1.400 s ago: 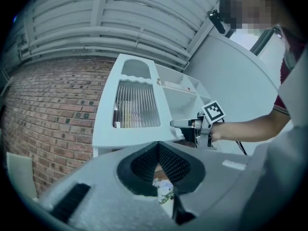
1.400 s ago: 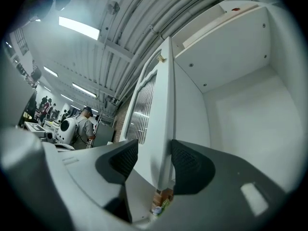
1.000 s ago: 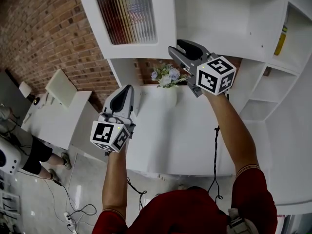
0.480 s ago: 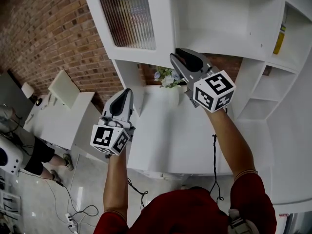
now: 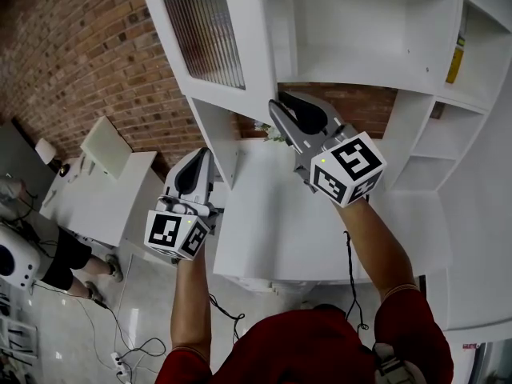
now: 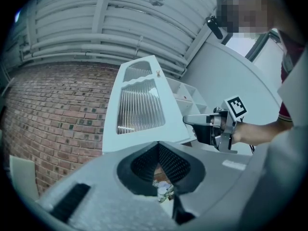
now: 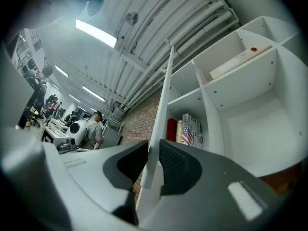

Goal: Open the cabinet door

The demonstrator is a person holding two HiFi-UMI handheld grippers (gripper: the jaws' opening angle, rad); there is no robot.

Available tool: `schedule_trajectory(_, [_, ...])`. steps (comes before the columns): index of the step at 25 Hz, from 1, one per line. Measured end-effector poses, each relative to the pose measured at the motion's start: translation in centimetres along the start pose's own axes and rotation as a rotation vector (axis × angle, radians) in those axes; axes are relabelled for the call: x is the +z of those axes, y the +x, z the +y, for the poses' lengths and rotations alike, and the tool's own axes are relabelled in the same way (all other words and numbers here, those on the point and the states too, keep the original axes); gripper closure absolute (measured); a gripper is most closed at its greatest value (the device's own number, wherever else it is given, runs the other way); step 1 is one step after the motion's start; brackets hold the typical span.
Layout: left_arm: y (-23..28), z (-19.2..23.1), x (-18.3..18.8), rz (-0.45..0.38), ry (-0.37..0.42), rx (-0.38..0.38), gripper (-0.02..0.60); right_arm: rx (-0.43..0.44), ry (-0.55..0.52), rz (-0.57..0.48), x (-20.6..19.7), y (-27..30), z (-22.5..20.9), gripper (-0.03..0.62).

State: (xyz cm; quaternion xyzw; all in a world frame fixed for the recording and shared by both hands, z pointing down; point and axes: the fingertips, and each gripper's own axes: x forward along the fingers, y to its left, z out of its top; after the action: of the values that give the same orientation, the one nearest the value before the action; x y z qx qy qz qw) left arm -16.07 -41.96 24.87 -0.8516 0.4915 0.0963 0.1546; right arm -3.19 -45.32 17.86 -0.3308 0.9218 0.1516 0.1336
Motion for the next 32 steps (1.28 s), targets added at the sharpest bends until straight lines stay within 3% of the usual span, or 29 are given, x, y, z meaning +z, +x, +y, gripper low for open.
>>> schedule_trajectory(15, [-4.8,2.9,2.2,-0.018,0.024,0.051,0.581,0.101,-0.009,-0.068,2.1,1.2,9.8,0.52])
schedule_trajectory(32, [-11.0,6.0,3.0,-0.015,0.02,0.119,0.581,0.261,-0.04,-0.098,3.0,6.8,19.2,0.51])
